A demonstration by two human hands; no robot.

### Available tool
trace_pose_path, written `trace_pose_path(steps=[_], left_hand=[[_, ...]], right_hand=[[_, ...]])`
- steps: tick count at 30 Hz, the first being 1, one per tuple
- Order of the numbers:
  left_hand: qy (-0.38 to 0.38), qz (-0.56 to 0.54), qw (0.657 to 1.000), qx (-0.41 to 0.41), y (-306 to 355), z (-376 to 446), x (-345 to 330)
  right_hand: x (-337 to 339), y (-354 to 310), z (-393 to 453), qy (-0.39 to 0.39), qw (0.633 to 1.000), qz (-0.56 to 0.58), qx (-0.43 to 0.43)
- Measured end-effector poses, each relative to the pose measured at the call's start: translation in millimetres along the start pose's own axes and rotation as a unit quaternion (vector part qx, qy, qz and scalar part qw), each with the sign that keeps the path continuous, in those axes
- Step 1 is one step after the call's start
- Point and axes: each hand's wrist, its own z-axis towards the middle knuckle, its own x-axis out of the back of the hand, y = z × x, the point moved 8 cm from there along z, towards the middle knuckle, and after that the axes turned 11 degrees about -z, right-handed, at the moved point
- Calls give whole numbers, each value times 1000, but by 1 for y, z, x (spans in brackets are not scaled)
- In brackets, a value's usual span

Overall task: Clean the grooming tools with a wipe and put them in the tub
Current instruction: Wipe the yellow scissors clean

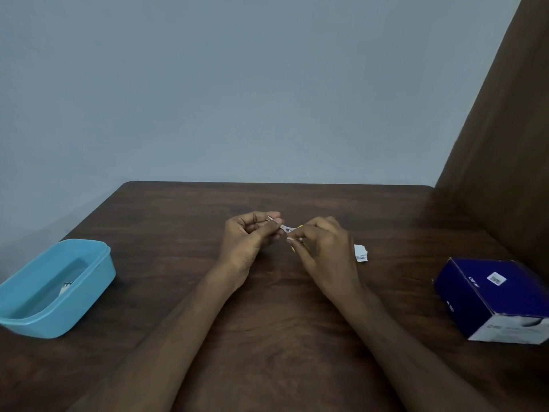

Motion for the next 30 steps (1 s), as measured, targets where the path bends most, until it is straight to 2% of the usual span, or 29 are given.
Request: trace_pose_path(steps=[2, 5, 7, 11, 15, 20, 26, 30], left_hand=[[21, -7, 1000, -8, 1, 2, 4], [24, -10, 1000, -7, -1, 3, 4], [12, -7, 1000, -4, -2, 2, 2], [16, -17, 1000, -14, 1, 3, 2], [37, -39, 998, -30, 5, 7, 9], [34, -33, 998, -32, 3, 7, 9], [43, -65, 997, -28, 4, 10, 11], [45, -54, 997, -35, 5, 9, 13]], right_hand=[[7, 10, 0, 8, 999, 16, -32], [24, 22, 2, 59, 995, 25, -79], [24, 16, 3, 68, 995, 12, -67], [8, 2, 4, 17, 1000, -7, 0], [8, 20, 0, 11, 998, -48, -49], [22, 13, 2, 83, 994, -19, -66], [11, 15, 0, 25, 998, -41, -41], [30, 22, 1, 91, 990, -64, -90]])
